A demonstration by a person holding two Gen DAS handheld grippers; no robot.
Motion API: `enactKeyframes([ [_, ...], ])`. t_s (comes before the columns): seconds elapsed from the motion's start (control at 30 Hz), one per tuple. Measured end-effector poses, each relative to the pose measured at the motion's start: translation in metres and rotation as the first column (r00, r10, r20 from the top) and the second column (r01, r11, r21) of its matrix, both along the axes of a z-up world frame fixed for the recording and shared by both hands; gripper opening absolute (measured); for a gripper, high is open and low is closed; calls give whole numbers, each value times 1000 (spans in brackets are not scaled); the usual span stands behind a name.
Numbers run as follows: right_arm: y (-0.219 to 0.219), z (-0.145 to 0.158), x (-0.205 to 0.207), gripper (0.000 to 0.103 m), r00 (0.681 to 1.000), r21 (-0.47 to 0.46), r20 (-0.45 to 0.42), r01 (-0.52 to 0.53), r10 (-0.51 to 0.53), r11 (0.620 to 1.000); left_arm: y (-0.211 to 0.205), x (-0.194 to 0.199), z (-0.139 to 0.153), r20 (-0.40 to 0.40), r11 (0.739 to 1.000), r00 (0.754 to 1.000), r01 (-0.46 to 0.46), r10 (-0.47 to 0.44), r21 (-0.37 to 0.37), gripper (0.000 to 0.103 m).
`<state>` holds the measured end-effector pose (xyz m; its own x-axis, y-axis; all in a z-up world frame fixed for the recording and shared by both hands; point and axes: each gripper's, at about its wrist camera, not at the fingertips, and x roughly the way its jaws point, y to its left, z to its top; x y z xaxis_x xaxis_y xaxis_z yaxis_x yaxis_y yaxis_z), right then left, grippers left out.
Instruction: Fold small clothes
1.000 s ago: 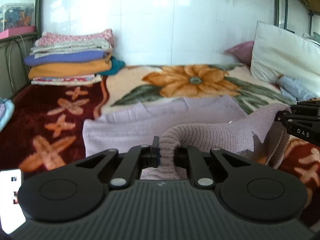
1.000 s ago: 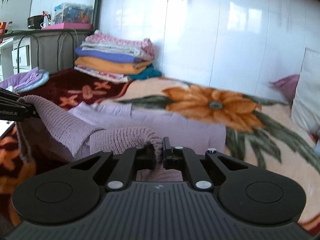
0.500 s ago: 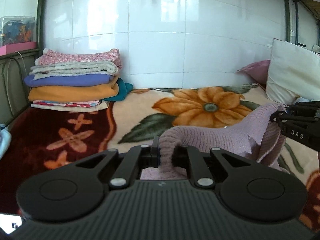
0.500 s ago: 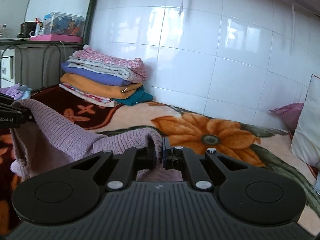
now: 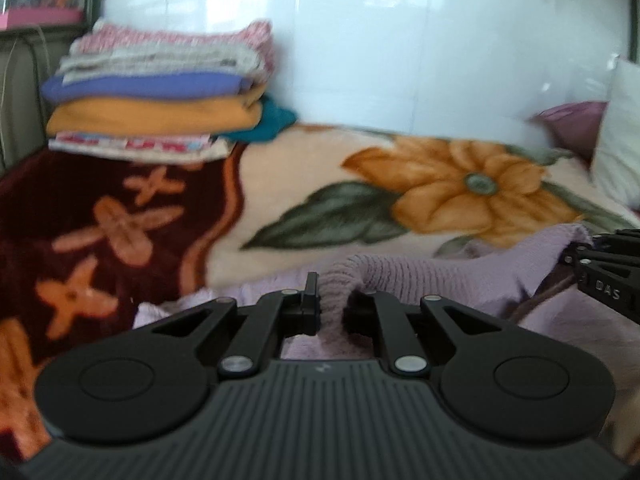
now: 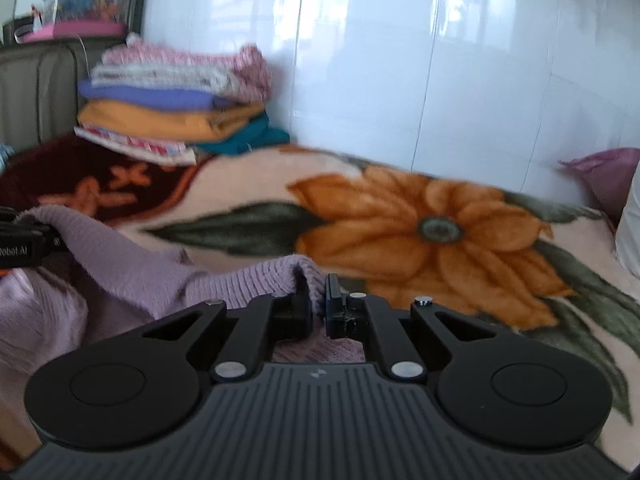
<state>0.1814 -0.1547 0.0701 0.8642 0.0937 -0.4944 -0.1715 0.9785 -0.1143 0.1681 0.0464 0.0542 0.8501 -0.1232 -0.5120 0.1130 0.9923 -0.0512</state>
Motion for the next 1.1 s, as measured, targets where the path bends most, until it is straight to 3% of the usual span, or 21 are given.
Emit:
enactKeyframes([
  [0.2, 7, -45, 23, 7, 996, -21, -83, 26, -28, 999, -1, 16, -26, -63, 1000, 998, -2, 3, 16, 11],
  [0.33, 1, -58, 24, 8, 994, 12, -100, 40, -39, 999, 2, 21, -32, -92, 1000, 996, -8, 7, -9, 14],
  [0.57, -12, -38, 10, 46, 990, 78, -120, 85, -75, 993, 6, 6, -11, -106, 1000, 994, 8, -11, -26, 16],
  [0.63, -21, -29, -2, 51, 990, 121, -119, 92, -78, 988, 9, -1, -4, -109, 999, 994, 12, -17, -45, 17],
  [1.1, -37, 6, -76, 59, 993, 168, -112, 65, -47, 984, 15, -54, 25, -129, 999, 991, 37, -39, -23, 17],
])
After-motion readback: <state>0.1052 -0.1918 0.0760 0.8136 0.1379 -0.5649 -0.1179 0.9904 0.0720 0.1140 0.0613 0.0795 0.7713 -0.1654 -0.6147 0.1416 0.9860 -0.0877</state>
